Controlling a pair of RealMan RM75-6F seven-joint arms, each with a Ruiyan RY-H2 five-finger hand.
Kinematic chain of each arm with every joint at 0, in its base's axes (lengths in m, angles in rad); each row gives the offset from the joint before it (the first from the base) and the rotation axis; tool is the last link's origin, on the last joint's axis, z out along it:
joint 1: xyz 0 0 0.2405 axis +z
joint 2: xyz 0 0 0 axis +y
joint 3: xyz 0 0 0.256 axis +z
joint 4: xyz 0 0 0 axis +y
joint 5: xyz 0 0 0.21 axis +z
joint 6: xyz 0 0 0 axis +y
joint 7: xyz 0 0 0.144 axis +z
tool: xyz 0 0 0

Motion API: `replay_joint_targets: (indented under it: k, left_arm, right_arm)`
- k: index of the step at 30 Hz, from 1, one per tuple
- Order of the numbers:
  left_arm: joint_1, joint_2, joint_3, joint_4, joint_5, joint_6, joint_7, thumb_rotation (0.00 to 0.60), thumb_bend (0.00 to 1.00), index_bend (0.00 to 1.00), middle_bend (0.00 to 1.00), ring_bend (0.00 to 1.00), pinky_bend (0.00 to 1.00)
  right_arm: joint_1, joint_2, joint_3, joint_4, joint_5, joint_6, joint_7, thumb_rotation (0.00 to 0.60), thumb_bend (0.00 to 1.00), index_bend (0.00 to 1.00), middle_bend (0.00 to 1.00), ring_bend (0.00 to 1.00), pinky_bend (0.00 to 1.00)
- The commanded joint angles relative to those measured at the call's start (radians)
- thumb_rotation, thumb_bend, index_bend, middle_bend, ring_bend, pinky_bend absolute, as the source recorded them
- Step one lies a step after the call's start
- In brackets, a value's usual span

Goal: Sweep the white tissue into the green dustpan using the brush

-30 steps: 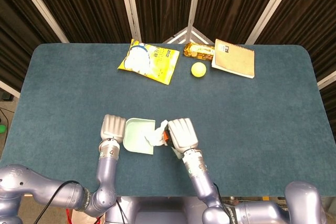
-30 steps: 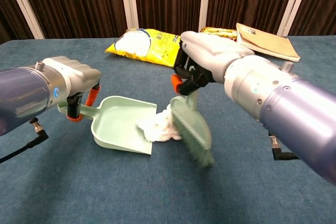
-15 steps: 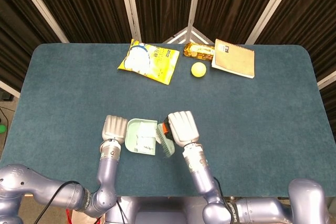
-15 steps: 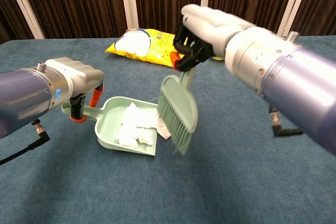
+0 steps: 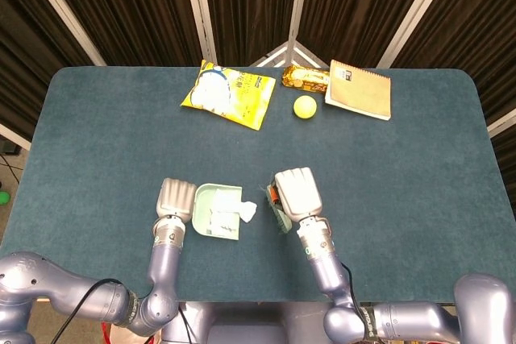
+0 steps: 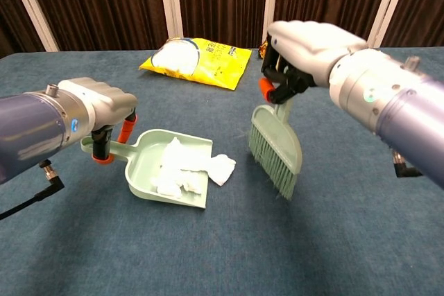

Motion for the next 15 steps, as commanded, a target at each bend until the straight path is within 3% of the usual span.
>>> replay_joint_targets:
  k: [1,6,15]
  left_arm:
    - [-0.002,0.001,-0.001,-0.002,0.0,0.0,0.0,0.6,0.61,0.69,1.0,0.99,0.94]
    - [-0.004,-0.001,0.0,-0.001,-0.001,-0.006,-0.006,0.6,0.61,0.69,1.0,0.99,0.94]
    - [-0.006,-0.018,0.008,0.008,0.008,-0.015,-0.022,0.6,0.61,0.69,1.0,0.99,0.94]
  right_arm:
    - [-0.006,-0.023,-0.017,0.016,0.0,-0.004,0.014,0.6,0.57,1.0,0.98,0.98,0.96]
    - [-0.008,-0.066,-0.02,0.014,0.001,-0.007,0.043,0.6,0.57,1.0,0.98,0.98,0.96]
    - [0.009,-0.099,0.031,-0.037,-0.016,0.004,0.068,0.6,0.57,1.0,0.98,0.98,0.96]
